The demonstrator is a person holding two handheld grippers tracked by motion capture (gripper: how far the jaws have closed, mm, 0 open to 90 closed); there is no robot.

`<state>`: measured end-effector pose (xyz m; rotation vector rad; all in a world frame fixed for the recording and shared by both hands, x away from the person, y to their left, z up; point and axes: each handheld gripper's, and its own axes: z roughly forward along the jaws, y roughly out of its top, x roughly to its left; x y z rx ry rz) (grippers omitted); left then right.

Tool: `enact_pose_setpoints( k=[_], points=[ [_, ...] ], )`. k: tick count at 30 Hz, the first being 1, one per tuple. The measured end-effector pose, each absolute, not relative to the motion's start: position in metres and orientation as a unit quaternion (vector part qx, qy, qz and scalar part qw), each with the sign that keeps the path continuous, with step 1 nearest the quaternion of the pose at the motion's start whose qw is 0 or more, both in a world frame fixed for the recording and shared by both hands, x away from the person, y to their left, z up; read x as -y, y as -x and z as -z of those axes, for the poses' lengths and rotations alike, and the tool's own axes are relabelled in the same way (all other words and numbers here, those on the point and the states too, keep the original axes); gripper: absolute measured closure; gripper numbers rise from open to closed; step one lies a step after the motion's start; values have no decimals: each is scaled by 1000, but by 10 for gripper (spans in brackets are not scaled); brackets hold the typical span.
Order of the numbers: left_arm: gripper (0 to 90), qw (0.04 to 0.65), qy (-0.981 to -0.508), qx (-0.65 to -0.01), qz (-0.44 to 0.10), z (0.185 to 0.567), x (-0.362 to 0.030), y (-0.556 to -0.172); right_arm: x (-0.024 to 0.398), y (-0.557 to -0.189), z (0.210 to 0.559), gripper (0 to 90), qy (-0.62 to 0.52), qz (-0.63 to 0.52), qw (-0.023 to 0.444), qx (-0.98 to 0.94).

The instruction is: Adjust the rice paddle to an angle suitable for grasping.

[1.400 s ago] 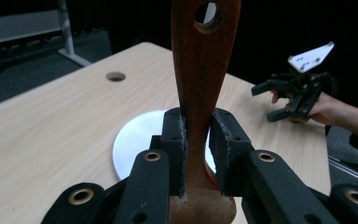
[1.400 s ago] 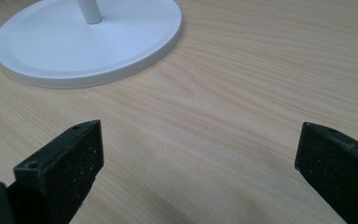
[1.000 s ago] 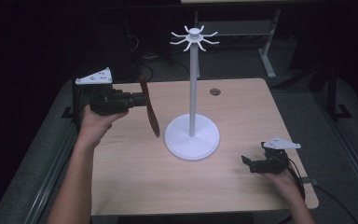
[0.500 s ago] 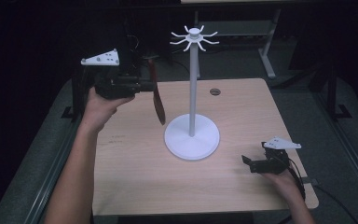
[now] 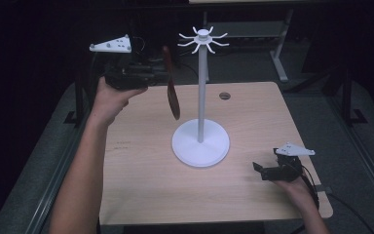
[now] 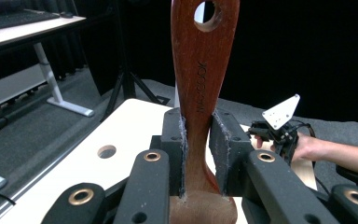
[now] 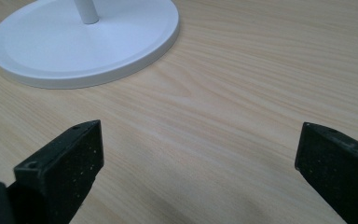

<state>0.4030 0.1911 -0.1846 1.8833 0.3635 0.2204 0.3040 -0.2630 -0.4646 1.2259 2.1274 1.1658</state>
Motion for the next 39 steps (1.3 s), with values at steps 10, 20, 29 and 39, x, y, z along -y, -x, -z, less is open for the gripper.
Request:
enact_pose_setpoints(
  k=[10,20,29,39],
  points=[
    [758,569,-804,-145,-94,174,-176,-409,264,-304,465,7,-442,-419,209,-765],
    [758,567,-806,-145,-92,171,-168,-416,264,-304,464,7,-442,-420,209,-764],
    [757,559,-812,-143,-83,176,-155,-421,265,-303,464,7,-443,-422,209,-763],
    [660,558,-813,-141,-88,183,-157,-421,265,-302,463,7,-444,-423,211,-761]
  ],
)
